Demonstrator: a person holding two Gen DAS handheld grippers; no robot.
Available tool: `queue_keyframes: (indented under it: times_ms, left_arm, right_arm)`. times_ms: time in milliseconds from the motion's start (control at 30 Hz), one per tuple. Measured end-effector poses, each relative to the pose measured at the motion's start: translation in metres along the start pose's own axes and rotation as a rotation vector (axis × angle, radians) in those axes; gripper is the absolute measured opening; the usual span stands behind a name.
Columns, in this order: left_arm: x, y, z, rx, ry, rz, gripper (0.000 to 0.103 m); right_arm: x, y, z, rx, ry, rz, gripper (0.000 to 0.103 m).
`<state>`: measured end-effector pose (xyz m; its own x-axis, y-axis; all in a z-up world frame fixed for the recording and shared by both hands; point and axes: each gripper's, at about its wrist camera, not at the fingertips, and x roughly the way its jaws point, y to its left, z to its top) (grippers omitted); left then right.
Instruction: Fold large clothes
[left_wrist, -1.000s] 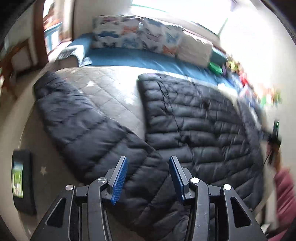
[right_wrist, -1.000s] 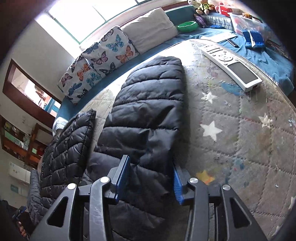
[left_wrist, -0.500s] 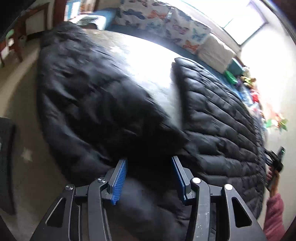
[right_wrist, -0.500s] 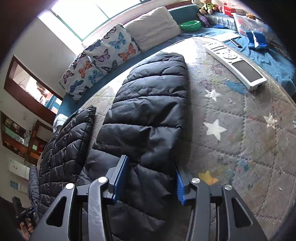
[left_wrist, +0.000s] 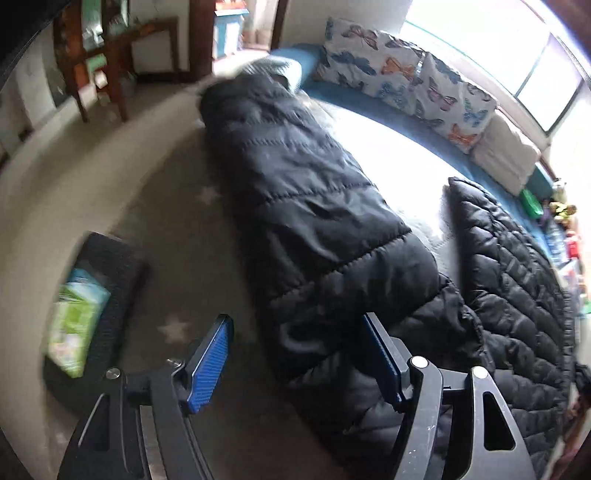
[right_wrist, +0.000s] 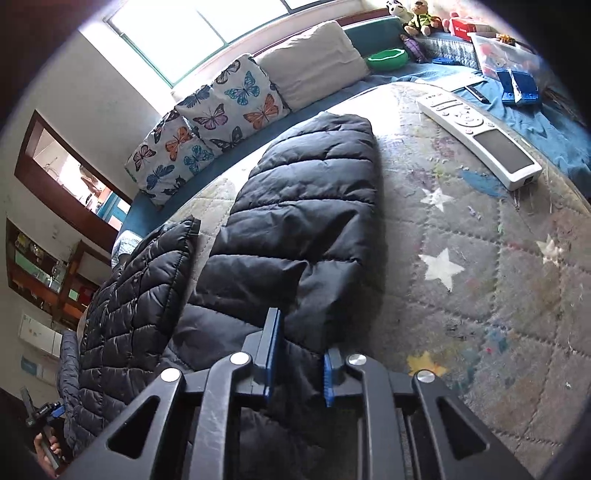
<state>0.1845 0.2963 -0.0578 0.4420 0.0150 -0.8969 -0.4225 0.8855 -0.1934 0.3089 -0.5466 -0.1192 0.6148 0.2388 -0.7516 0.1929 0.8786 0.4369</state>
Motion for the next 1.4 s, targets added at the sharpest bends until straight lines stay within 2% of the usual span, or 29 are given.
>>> queue_keyframes:
  times_ms: [67, 100, 133, 200, 233, 333, 400, 433, 467, 500, 567, 600, 667, 733, 800, 867, 967, 1100, 1267, 1400]
  left_arm:
    - [0.009, 0.001, 0.002, -0.011, 0.001, -0.045, 0.054]
    - [0.013, -0.001, 0.002, -0.004, 0.005, -0.071, 0.035]
    - [0.015, -0.005, 0.001, 0.007, 0.002, -0.04, 0.021]
    - [0.012, -0.01, -0.002, 0.046, -0.02, 0.026, 0.012]
    - [0.008, -0.011, -0.005, 0.053, -0.037, 0.059, 0.011]
    - [-0.002, -0.006, -0.012, 0.071, -0.046, 0.109, 0.011]
    - [0.002, -0.005, -0.015, 0.084, -0.025, 0.125, 0.012]
    - [0.005, -0.005, -0.016, 0.088, -0.018, 0.124, 0.017]
    - [0.009, -0.006, -0.016, 0.094, -0.013, 0.135, 0.018]
    - [0.011, -0.007, -0.016, 0.087, -0.005, 0.147, 0.021]
    - [0.007, -0.011, -0.015, 0.08, 0.003, 0.151, 0.021]
    - [-0.001, -0.014, -0.016, 0.097, 0.0, 0.149, 0.024]
    - [-0.016, -0.018, -0.019, 0.131, -0.017, 0.161, 0.028]
    - [-0.041, -0.022, -0.025, 0.165, -0.055, 0.17, 0.047]
    - [-0.067, -0.028, -0.035, 0.187, -0.096, 0.14, 0.053]
    - [-0.088, -0.041, -0.049, 0.228, -0.116, 0.094, 0.053]
    - [-0.115, -0.065, -0.084, 0.322, -0.109, -0.001, 0.055]
    - [-0.135, -0.109, -0.14, 0.473, -0.074, -0.106, 0.068]
    - [-0.148, -0.164, -0.218, 0.663, -0.017, -0.221, 0.068]
    - [-0.158, -0.191, -0.276, 0.777, -0.001, -0.291, 0.068]
  right_arm:
    - [-0.005, 0.005, 0.001, -0.022, -0.017, -0.021, 0.014]
    - [-0.009, 0.007, 0.002, -0.027, -0.023, -0.028, 0.013]
    - [-0.013, 0.009, 0.003, -0.026, -0.029, -0.037, 0.012]
    - [-0.022, 0.014, 0.004, -0.04, -0.055, -0.056, 0.011]
    - [-0.028, 0.017, 0.003, -0.051, -0.073, -0.075, 0.01]
    - [-0.061, 0.023, -0.005, -0.081, -0.171, -0.128, 0.009]
    - [-0.073, 0.019, -0.012, -0.068, -0.199, -0.198, 0.009]
    - [-0.073, 0.011, -0.016, -0.046, -0.199, -0.209, 0.009]
    - [-0.068, 0.004, -0.018, -0.028, -0.179, -0.214, 0.009]
    - [-0.056, -0.007, -0.017, 0.005, -0.115, -0.22, 0.01]
    - [-0.037, -0.031, -0.02, 0.093, -0.015, -0.17, 0.011]
    - [-0.037, -0.039, -0.021, 0.131, -0.004, -0.142, 0.011]
    - [-0.05, -0.041, -0.023, 0.141, -0.039, -0.123, 0.015]
    - [-0.063, -0.031, -0.026, 0.09, -0.044, -0.176, 0.019]
    - [-0.07, -0.015, -0.032, 0.026, -0.026, -0.204, 0.02]
    - [-0.08, -0.001, -0.043, -0.031, -0.004, -0.208, 0.023]
    - [-0.098, 0.017, -0.07, -0.087, 0.028, -0.152, 0.024]
    - [-0.121, 0.06, -0.112, -0.238, 0.073, -0.096, 0.027]
    - [-0.146, 0.124, -0.172, -0.479, 0.142, -0.013, 0.044]
    - [-0.163, 0.175, -0.23, -0.671, 0.201, 0.082, 0.046]
